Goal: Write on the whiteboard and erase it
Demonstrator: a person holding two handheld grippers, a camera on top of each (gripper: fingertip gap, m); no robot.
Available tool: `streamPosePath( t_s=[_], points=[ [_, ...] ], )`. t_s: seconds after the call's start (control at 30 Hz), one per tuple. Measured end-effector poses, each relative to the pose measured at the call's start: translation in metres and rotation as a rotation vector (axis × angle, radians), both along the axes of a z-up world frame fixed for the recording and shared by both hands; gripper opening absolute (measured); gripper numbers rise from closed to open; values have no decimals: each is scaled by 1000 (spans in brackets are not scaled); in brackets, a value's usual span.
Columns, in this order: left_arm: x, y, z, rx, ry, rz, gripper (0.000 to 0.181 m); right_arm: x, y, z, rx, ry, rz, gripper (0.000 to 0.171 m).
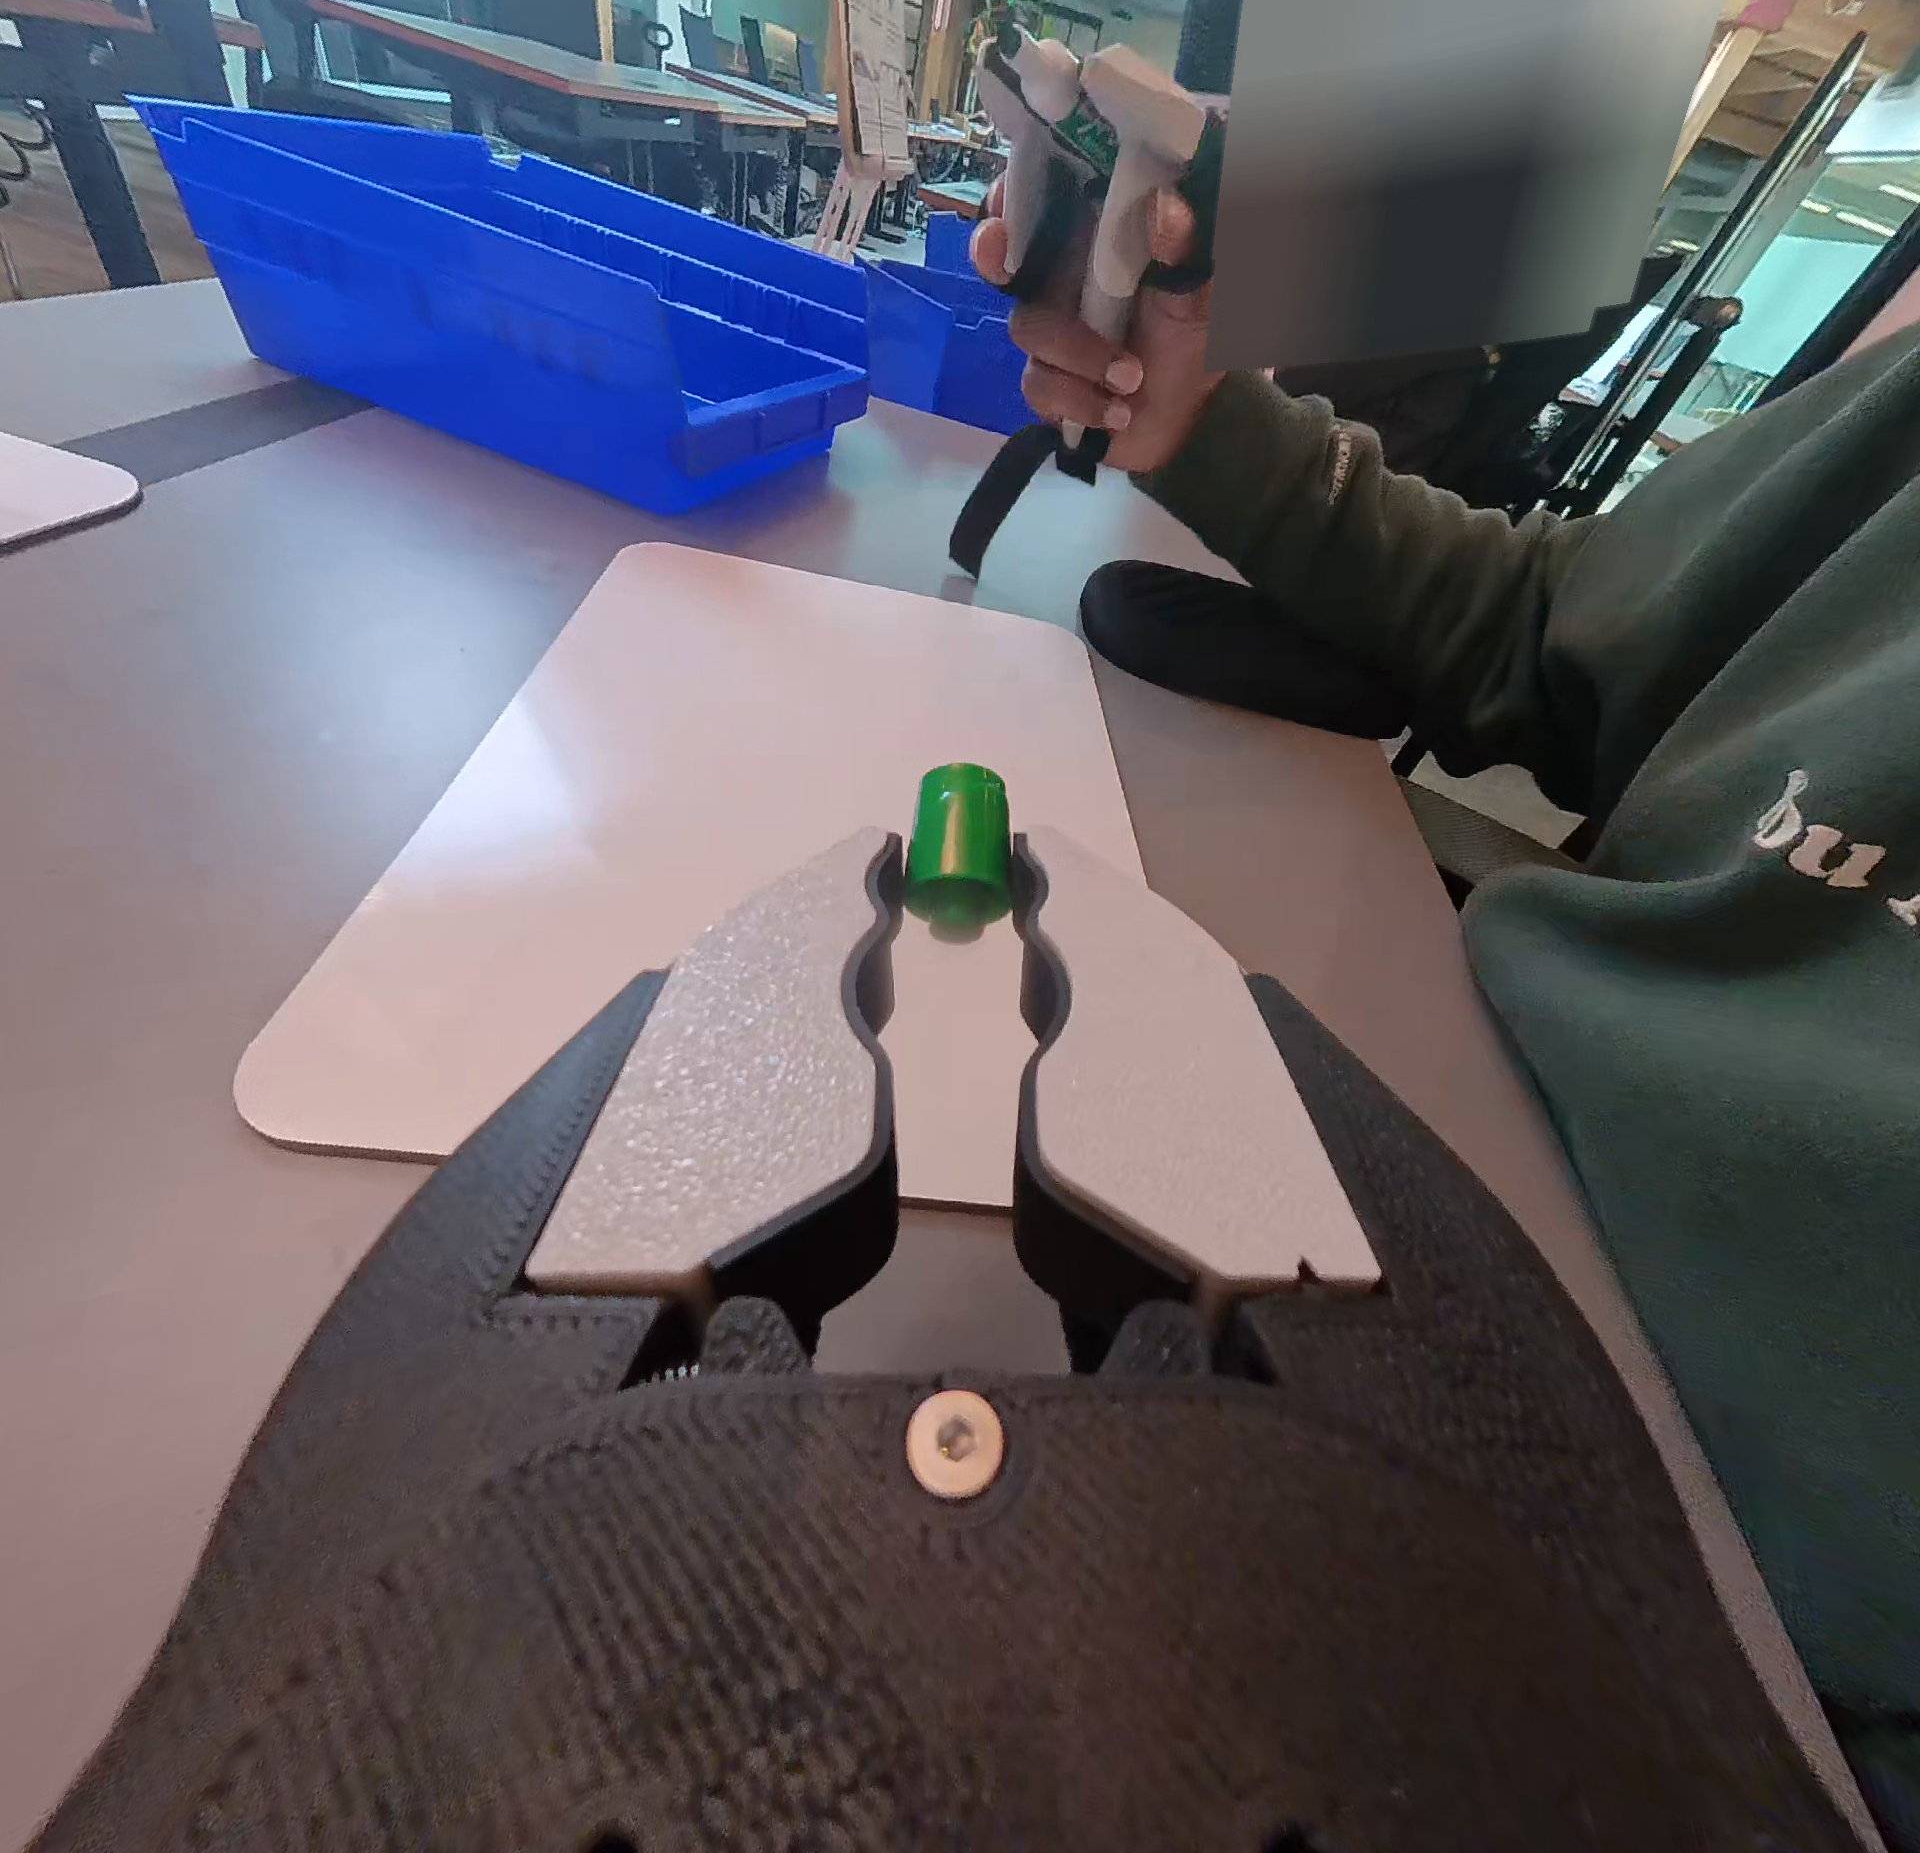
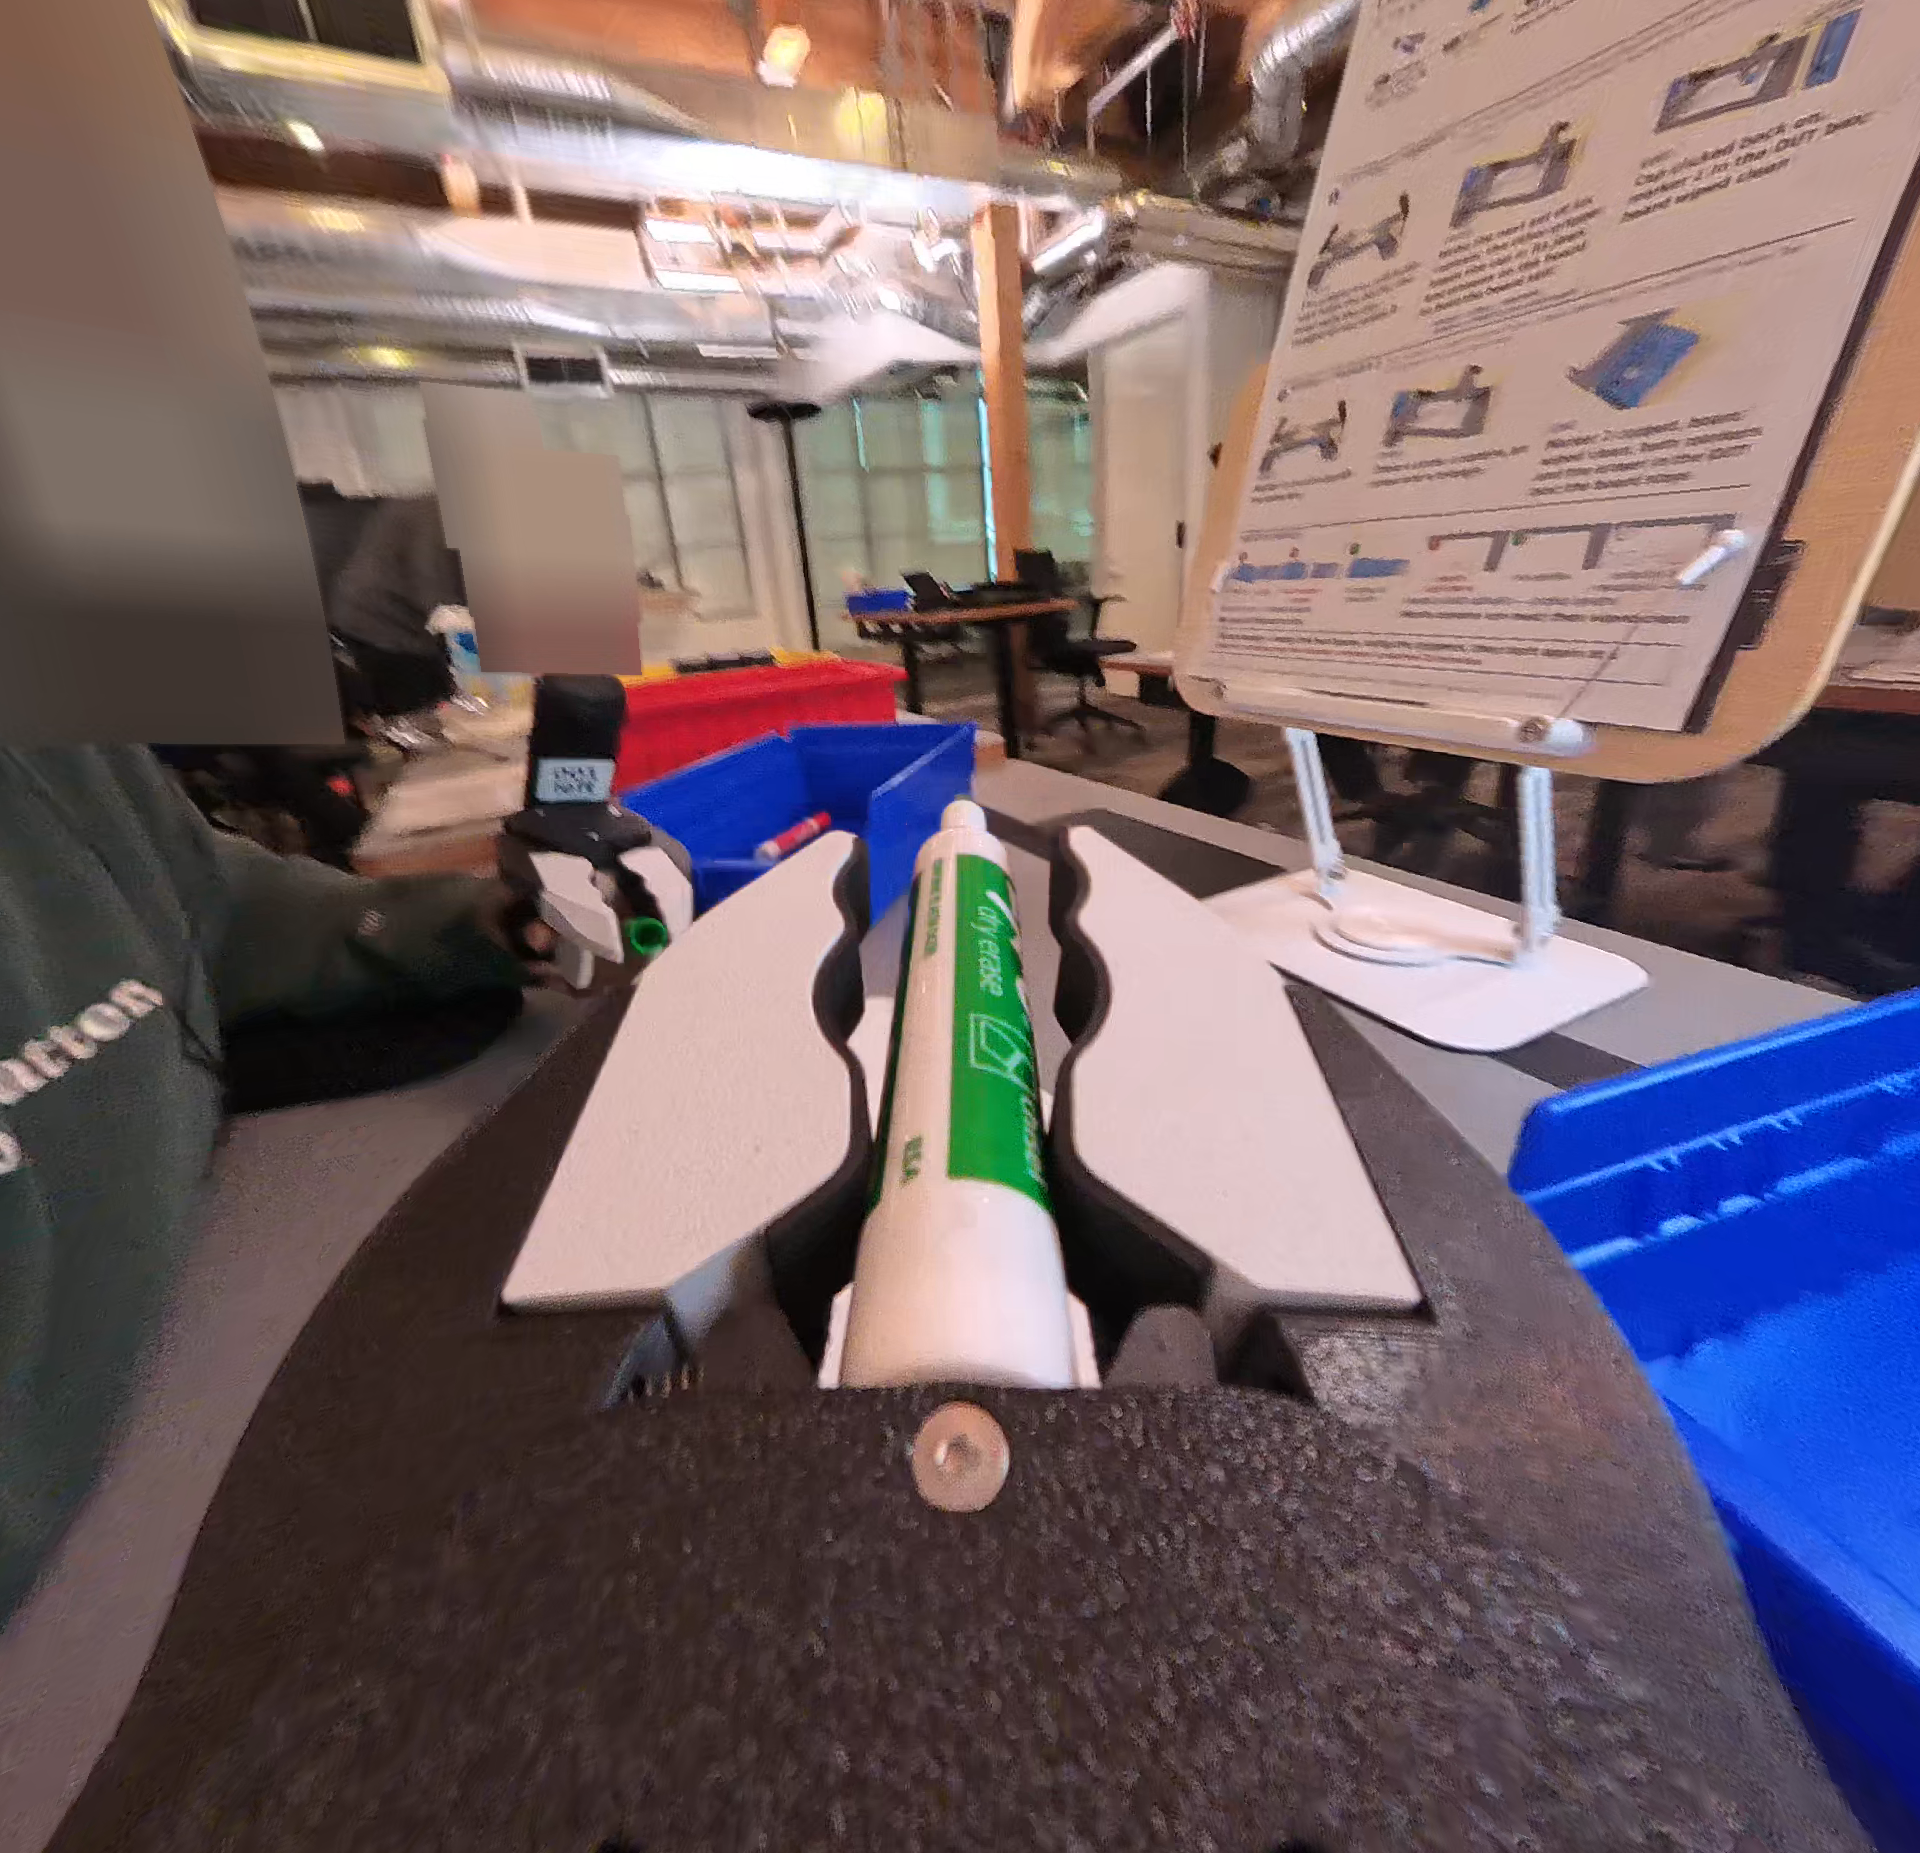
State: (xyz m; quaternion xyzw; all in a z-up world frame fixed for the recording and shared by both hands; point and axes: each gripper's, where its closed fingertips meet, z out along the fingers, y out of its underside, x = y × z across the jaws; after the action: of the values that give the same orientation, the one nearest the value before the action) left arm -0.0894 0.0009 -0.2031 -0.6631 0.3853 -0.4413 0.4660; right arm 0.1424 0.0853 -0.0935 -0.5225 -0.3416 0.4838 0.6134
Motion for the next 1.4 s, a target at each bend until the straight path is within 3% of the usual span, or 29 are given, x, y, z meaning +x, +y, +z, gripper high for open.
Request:
streamPosePath(
  t_s=[0.3, 0.5, 0.7, 0.9, 1.1, 1.4],
  points=[
    [-3, 4, -5, -8, 22, 6, 20, -39, -8, -30, -19, -253, 39, 34],
    [-10, 1, 1, -110, -110, -7, 20, -94, -5, -40, -45, -397, 115, 34],
    [-24, -4, 6, 90, -36, 105, 20, -163, 0, -60, -49, -560, 199, 34],
    [-34, -5, 10, 229, 41, 166, 20, -216, -14, -128, -109, -824, 282, 34],
    [-35, -3, -1, 199, 77, 162, 20, -234, -24, -170, -127, -1007, 347, 34],
    [-33, -2, -8, 144, 73, 140, 20, -238, -16, -170, -153, -1097, 401, 34]
  ],
)
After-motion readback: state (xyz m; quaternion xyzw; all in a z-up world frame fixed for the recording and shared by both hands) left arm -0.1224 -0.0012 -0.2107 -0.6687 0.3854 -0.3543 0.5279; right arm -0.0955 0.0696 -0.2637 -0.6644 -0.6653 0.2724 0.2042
